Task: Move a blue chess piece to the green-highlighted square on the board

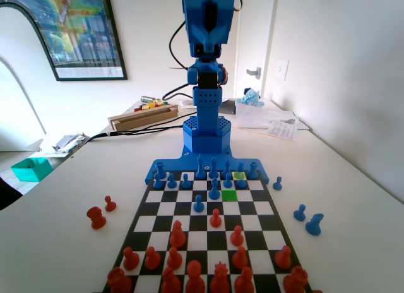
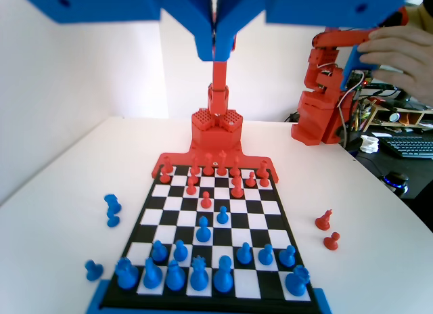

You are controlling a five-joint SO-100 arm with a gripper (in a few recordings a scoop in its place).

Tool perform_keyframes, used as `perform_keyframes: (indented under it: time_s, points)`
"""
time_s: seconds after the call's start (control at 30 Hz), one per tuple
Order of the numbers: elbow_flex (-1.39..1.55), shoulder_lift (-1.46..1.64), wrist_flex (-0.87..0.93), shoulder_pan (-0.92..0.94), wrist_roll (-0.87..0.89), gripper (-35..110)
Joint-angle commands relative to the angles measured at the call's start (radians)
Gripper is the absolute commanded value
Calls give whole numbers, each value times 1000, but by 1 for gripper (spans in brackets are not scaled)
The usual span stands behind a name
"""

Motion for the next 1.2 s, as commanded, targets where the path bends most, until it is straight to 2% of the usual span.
perform_keyframes:
  time_s: [0.0,0.17,0.33,0.67,0.87,1.17]
  points:
    - [-144,-77,17,-32,49,1]
    - [-319,-291,97,-83,147,1]
    - [-368,-517,103,-124,278,1]
    - [-282,-808,-92,-140,565,1]
    - [-158,-834,-167,-181,609,1]
    - [-58,-848,-189,-267,511,1]
